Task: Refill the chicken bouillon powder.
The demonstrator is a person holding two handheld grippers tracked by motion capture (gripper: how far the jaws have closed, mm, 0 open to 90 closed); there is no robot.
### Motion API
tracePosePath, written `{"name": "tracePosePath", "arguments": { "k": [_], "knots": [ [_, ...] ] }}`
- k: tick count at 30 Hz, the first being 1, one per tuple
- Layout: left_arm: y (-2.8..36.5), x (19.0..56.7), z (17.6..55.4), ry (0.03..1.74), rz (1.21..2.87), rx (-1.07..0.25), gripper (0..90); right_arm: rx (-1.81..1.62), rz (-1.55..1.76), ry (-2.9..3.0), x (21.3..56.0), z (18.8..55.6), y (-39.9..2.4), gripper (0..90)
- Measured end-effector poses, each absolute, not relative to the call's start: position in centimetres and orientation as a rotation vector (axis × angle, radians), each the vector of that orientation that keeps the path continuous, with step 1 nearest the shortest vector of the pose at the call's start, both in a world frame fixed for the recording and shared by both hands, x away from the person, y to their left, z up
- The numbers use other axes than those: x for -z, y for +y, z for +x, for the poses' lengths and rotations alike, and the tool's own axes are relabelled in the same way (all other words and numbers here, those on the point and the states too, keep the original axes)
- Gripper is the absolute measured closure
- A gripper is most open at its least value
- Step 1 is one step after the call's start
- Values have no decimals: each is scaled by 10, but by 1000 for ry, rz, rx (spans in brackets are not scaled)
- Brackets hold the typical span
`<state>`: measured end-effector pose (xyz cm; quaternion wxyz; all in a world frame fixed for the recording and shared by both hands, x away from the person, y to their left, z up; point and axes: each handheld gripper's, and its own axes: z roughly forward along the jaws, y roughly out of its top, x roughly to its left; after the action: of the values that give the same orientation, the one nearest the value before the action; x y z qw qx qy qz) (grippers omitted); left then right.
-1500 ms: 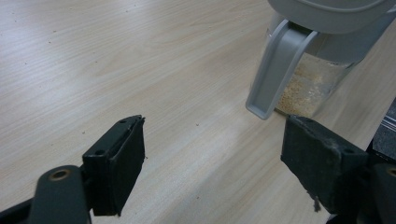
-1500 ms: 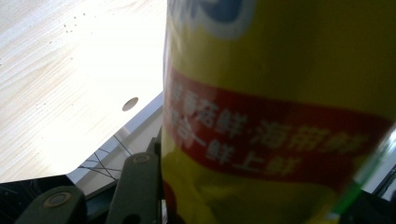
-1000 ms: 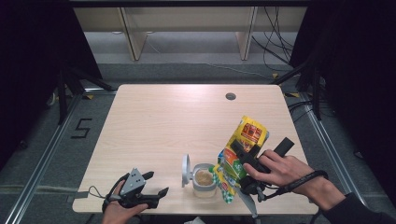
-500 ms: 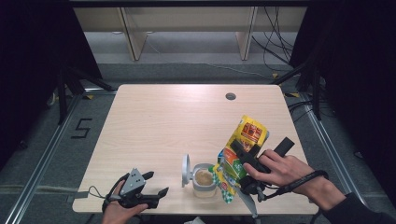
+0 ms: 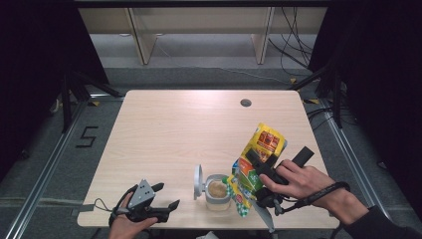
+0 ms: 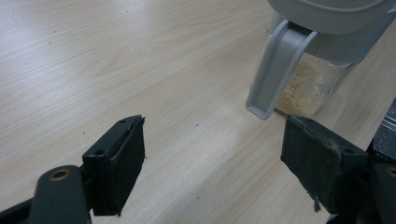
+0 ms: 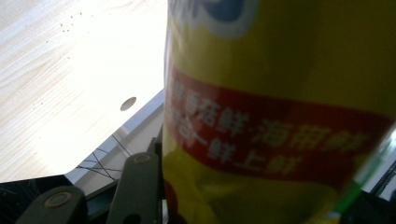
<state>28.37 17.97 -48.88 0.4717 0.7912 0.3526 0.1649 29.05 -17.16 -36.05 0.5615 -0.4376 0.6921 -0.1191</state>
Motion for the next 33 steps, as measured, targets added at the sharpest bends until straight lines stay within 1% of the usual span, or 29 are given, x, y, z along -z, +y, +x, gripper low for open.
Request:
{"name": "tracePosePath", "arguments": {
  "k": [33],
  "knots": [
    [180, 489, 284, 868, 1930, -401, 210, 278, -1036, 1621, 360, 290, -172, 593]
  ]
}}
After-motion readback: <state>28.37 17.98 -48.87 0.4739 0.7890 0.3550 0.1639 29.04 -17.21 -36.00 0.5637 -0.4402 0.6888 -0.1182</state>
